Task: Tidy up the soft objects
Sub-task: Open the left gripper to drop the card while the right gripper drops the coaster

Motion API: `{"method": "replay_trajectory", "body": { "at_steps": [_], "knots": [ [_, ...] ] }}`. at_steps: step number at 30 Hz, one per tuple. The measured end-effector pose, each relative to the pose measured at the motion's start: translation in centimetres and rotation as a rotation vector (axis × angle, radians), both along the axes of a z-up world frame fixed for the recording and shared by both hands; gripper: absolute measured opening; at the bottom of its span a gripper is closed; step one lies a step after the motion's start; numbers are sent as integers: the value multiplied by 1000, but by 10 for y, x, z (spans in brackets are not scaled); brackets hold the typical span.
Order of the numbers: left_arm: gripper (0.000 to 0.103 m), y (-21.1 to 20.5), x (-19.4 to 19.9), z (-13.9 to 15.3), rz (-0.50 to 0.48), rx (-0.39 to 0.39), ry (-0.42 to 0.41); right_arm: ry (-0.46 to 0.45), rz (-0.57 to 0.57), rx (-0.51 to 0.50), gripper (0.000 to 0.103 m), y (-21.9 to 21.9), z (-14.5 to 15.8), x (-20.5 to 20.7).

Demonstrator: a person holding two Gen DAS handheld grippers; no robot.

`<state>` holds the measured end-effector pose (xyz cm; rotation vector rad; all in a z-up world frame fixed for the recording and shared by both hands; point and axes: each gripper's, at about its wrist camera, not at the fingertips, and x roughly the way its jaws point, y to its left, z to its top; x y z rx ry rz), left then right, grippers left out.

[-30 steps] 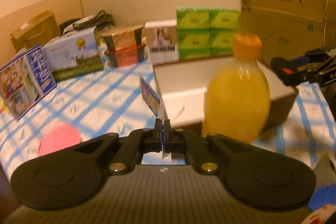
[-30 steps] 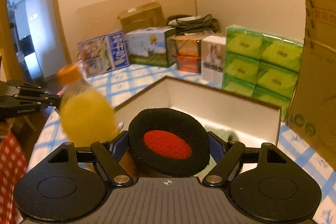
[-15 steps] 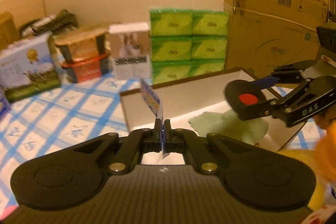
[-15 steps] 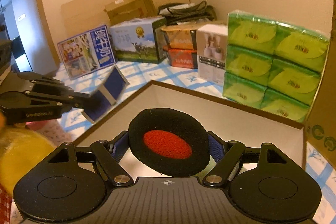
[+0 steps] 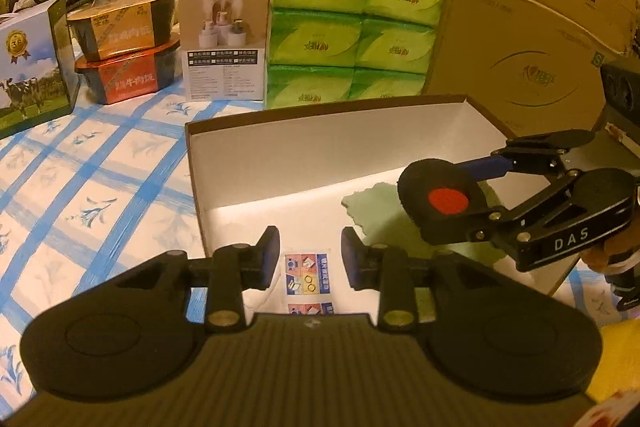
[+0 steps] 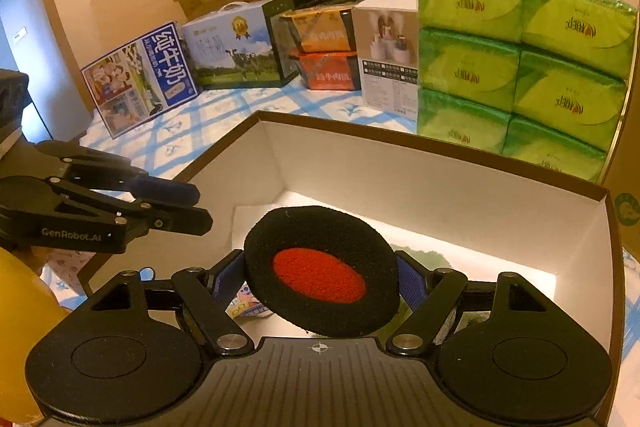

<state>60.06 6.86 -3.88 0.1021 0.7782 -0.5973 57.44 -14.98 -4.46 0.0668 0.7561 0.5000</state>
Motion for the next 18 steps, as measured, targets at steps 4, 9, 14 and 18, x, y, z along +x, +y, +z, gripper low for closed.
{"method": "replay_trajectory", "body": {
  "at_steps": [4,9,14,18],
  "knots": [
    [32,3,-3,2,20,7,0,-12,-36,68,86,-2,4,1],
    [32,9,-8,8,44,8,-7,-28,-57,86,89,-6,14,-1],
    [32,13,-18,15,67,2,-15,-19,-52,54,89,-12,17,-12],
    [32,24,-32,22,120,-10,-19,-9,-58,44,89,-24,16,-29]
  ]
}}
